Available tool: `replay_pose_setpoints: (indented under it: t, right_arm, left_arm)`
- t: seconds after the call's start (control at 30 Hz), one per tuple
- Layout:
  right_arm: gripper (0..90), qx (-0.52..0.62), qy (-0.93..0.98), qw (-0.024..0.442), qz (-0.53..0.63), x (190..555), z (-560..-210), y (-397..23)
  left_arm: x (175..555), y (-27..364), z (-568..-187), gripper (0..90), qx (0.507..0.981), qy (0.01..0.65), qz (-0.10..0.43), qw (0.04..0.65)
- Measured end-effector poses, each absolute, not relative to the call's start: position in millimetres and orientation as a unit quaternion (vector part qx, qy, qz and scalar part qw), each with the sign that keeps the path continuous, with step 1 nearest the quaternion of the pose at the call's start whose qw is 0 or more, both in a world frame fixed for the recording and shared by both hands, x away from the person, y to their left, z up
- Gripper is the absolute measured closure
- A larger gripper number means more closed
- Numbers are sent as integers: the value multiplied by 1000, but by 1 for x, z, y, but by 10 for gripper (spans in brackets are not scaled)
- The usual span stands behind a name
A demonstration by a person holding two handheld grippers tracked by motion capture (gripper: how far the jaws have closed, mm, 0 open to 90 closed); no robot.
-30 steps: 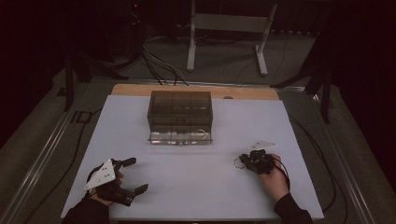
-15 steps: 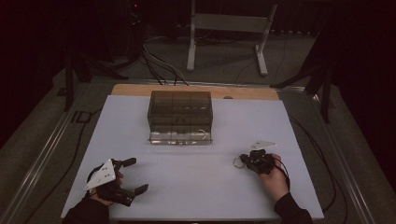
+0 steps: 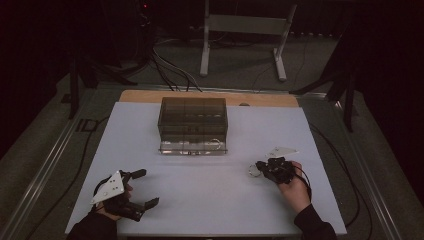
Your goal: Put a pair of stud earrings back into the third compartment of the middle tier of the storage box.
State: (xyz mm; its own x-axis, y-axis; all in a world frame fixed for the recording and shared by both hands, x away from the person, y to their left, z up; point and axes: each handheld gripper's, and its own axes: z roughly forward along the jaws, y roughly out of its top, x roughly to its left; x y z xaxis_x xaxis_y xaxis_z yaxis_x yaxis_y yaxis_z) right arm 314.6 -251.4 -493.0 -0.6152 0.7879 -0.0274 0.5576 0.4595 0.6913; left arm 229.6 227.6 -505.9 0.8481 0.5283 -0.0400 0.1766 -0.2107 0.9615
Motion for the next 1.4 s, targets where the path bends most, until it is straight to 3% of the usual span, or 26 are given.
replay_pose_setpoints:
  t: [1.4]
  right_arm:
    - [869,342,845,182,369,360,-427,-184]
  left_arm:
    - [229,230,-504,5,759,231,156,588]
